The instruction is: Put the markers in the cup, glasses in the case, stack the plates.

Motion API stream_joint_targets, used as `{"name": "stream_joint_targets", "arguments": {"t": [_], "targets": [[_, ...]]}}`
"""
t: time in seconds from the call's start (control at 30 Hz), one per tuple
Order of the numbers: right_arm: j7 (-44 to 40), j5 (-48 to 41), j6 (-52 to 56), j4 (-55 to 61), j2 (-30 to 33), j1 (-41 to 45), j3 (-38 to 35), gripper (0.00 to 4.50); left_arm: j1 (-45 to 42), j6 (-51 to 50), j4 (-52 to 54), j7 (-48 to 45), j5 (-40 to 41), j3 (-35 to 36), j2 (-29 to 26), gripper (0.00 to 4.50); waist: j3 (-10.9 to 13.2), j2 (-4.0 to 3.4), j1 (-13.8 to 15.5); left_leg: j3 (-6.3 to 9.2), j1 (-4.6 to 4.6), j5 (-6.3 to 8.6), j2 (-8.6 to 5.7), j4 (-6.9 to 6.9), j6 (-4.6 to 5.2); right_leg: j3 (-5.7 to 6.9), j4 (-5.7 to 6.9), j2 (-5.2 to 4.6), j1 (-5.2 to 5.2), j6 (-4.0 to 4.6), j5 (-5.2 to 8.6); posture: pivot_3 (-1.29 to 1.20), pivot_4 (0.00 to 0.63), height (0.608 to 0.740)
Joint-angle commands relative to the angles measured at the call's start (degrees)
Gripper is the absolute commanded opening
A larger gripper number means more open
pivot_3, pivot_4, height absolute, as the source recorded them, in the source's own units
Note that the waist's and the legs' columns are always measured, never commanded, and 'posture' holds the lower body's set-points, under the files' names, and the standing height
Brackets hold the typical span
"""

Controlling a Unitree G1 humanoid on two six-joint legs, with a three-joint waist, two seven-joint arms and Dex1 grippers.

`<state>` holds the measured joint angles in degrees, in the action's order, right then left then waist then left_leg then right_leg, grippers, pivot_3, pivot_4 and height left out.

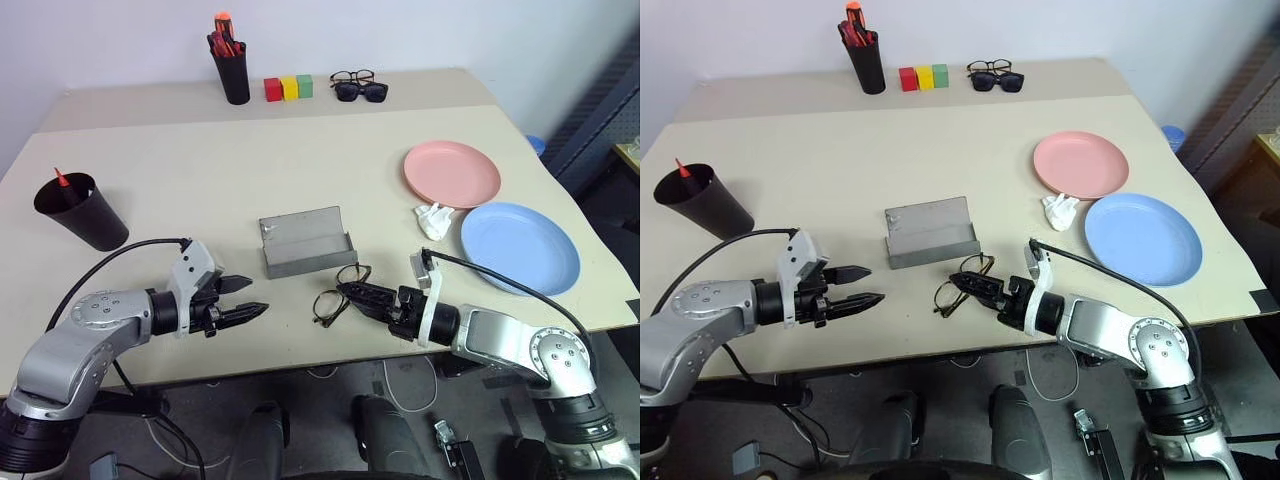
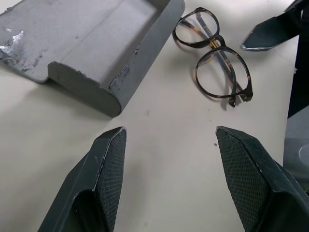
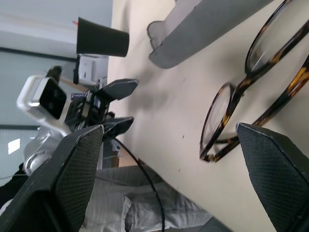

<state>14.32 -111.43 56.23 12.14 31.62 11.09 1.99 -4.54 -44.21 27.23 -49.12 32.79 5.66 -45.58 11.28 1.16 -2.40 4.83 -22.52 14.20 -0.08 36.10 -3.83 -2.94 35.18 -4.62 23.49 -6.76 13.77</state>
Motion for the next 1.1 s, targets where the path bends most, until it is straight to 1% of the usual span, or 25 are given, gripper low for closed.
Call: {"name": "stream_joint_targets", "arguments": {"t": [0.03, 0.27, 0.67, 0.77, 0.8, 0.93, 0.97, 1.0, 1.1], "targets": [[-1.0, 1.7, -0.7, -1.9, -1.0, 2.1, -0.1, 4.5, 0.6, -0.1, 2.1, 0.6, 0.8, 1.7, -0.8, 2.99, 0.0, 0.0, 0.0, 0.0, 0.0, 0.0, 0.0, 0.0, 0.0, 0.0, 0.0, 0.0, 0.0, 0.0, 0.0, 0.0, 0.15, 0.74], [-4.3, 6.6, 0.6, -6.1, -2.6, 4.6, -0.4, 4.5, 1.8, -0.6, 3.5, 1.8, 1.5, 2.7, -0.7, 2.99, 0.0, 0.0, 0.0, -0.01, 0.0, 0.0, 0.0, -0.01, 0.0, 0.0, 0.0, 0.0, 0.0, 0.0, 0.0, 0.0, 0.15, 0.74], [-4.7, 9.2, 1.9, -5.6, -5.9, 4.5, -0.6, 4.5, 2.9, -1.2, 4.6, 3.0, 2.4, 3.9, -0.9, 2.99, 0.0, -0.01, 0.0, -0.01, 0.0, 0.0, 0.0, -0.01, 0.0, 0.0, 0.0, 0.01, 0.01, 0.0, 0.0, 0.0, 0.15, 0.74], [-4.6, 9.6, 1.9, -5.4, -6.2, 4.5, -1.0, 3.65, 2.9, -1.3, 4.6, 3.2, 2.6, 3.9, -0.9, 3.06, 0.0, -0.01, 0.0, -0.01, 0.0, 0.0, 0.0, -0.01, 0.0, 0.0, 0.0, 0.01, 0.01, 0.0, 0.0, 0.0, 0.15, 0.74], [-4.6, 9.8, 1.9, -5.3, -6.2, 4.5, -1.0, 3.1, 2.9, -1.3, 4.6, 3.2, 2.6, 3.9, -0.8, 3.06, 0.0, -0.01, 0.0, -0.01, 0.0, 0.0, 0.0, -0.01, 0.0, 0.0, 0.0, 0.01, 0.01, 0.0, 0.0, 0.0, 0.15, 0.74], [-4.6, 10.6, 1.9, -4.9, -6.5, 4.3, -1.3, 1.17, 2.9, -1.3, 4.5, 3.3, 2.6, 3.7, -0.7, 3.06, 0.0, -0.01, 0.0, -0.01, 0.0, 0.0, 0.0, -0.01, 0.0, 0.0, 0.0, 0.01, 0.01, 0.0, 0.0, 0.0, 0.15, 0.74], [-4.5, 10.8, 1.9, -4.7, -6.5, 4.3, -1.3, 0.58, 2.8, -1.3, 4.5, 3.3, 2.5, 3.6, -0.6, 3.06, 0.0, -0.01, 0.0, -0.01, 0.0, 0.0, 0.0, -0.01, 0.0, 0.0, 0.0, 0.01, 0.01, 0.0, 0.0, 0.0, 0.15, 0.74], [-4.6, 11.0, 1.9, -4.5, -6.6, 4.2, -1.4, 0.1, 2.7, -1.3, 4.4, 3.4, 2.5, 3.5, -0.6, 3.06, 0.0, -0.01, 0.0, -0.01, 0.0, 0.0, 0.0, -0.01, 0.0, 0.0, 0.0, 0.01, 0.01, 0.0, 0.0, 0.0, 0.15, 0.74], [-4.5, 11.5, 2.1, -4.1, -6.4, 4.1, -1.5, 0.04, 2.6, -1.4, 4.4, 3.5, 2.6, 3.3, -0.4, 3.06, 0.0, -0.01, 0.0, -0.01, 0.0, 0.0, 0.0, -0.02, 0.0, 0.0, 0.0, 0.01, 0.01, 0.0, 0.0, 0.0, 0.15, 0.74]]}}
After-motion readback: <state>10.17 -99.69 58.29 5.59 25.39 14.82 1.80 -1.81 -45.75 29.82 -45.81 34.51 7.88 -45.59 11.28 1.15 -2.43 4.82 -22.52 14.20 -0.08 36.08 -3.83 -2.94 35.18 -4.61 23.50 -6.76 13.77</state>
